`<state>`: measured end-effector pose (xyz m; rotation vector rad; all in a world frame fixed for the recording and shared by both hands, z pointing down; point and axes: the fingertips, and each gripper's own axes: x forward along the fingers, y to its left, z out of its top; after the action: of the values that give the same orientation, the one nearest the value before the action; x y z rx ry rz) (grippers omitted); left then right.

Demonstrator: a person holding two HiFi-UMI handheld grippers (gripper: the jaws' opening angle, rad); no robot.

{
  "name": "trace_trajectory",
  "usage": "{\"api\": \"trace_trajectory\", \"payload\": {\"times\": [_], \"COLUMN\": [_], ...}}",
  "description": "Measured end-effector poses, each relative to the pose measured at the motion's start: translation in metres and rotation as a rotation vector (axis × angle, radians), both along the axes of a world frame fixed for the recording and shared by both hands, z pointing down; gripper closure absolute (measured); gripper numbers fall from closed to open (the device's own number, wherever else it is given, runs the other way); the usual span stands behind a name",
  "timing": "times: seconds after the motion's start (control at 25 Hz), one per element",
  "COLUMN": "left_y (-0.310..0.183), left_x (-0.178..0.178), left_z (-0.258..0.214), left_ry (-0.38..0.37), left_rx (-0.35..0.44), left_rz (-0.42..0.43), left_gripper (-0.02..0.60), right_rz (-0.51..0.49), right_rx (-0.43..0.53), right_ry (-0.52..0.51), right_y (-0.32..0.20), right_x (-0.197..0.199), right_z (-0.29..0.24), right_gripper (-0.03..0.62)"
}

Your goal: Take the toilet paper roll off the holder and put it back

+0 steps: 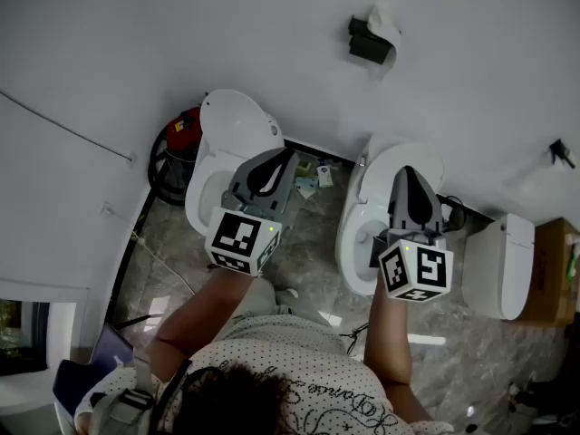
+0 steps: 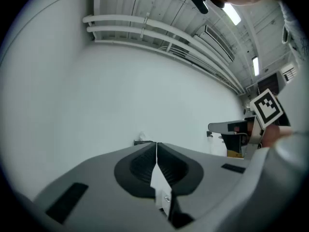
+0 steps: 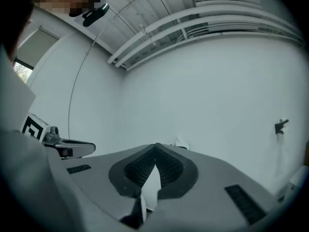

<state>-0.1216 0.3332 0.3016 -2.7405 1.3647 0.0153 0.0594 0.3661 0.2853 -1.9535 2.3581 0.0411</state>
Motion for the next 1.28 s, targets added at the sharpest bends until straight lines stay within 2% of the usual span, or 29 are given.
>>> {"api": "trace_trajectory", "payload": {"times": [0.48,0.64,0.72,0.8,0.88,1.04,1.28], "left_y": [0.000,-0.002,-0.001,0.000,0.002,-0.013,-0.054], "left_x": [0.000,0.000,0.001,0.001,0.000,0.001,0.007], "left_z": [0.000,-0.001,-0.002,-0.007,-0.012,-0.010,-0.002], "left_ry": [0.015,0.029,0.029,0.033,0.040,0.027,0.021], "left_rx": [-0.010,-0.024,-0.020,-0.003,0.019,0.008,-0.014], "left_rz": [0.004,-0.004,0.004,0.012,0.014,0.001,0.017], "left_gripper": [0.572,0.503,0.458,0.391,0.304,0.249,0.235], "right_rz": [-0.035,-0.041,-0.057,-0.087,-0.099,-0.107,-0.100], "right_rx": [0.020,0.016,0.018,0.016,0.019,0.046,0.034], "right_ry": [-0.030,-0.012,-0.013,-0.024,-0.027,-0.043,-0.045], "right_y": [0.001,0.000,-0.001,-0.001,-0.003,-0.014,-0.050], "right_x": [-0.003,-0.003,-0.005,-0.009,-0.011,-0.011,-0.009], "right_z": [-0.004,-0.005,-0.005,-0.004,-0.004,-0.007,-0.003], "right_gripper": [0.586,0.566,0.524,0.386,0.317,0.280,0.267]}}
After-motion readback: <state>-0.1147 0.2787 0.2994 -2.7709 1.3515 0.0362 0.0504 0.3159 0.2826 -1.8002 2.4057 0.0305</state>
